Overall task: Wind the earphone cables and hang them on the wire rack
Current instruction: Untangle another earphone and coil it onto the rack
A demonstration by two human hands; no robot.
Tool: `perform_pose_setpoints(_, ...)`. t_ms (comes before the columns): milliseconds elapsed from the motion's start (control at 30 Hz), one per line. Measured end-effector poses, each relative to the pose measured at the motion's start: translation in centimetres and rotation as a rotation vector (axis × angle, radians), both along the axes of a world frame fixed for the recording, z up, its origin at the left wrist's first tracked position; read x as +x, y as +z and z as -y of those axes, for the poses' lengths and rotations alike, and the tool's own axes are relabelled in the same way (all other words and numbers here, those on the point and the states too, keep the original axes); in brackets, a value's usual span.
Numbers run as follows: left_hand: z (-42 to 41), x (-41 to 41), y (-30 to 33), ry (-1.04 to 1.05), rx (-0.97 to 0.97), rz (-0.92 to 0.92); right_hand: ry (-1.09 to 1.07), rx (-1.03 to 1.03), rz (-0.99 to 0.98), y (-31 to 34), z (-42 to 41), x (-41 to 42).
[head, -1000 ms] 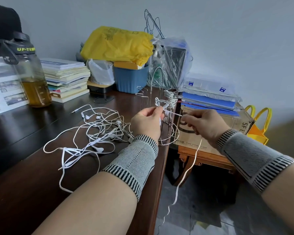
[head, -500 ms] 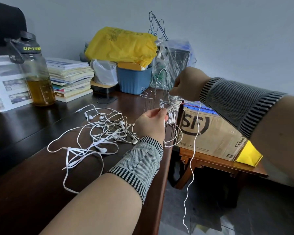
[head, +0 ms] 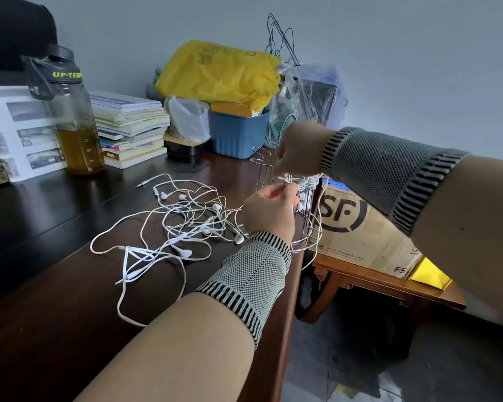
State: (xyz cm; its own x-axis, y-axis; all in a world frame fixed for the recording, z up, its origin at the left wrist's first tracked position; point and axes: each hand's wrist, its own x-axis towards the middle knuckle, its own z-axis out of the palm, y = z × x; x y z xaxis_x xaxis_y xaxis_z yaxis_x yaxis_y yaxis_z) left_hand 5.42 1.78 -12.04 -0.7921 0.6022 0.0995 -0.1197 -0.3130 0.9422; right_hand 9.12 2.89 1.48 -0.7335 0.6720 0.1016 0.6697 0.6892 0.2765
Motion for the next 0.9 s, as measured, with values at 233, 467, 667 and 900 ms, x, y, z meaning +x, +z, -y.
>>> perform_pose_setpoints(233,-0.2,-0.4,-0.2,0.041,-0.081,-0.015,0.285,0.164,-0.218,-3.5,0.9,3.5)
perform_pose_setpoints(467,0.2,-0.2,-0.2,0.010,-0.055,-0.065,0.026,-0.258,-0.821,-7.0,-1.5,7.9)
perform_pose_setpoints(667,0.8,0.1,0.2,-0.019,-0.039,0.018,-0.094,-0.394,-0.869,-7.3,-2.5,7.7)
perform_pose_setpoints(900,0.7,0.1,0.3,-0.014,-0.042,-0.012,-0.184,-0.489,-0.875,-7.4,-3.2,8.1)
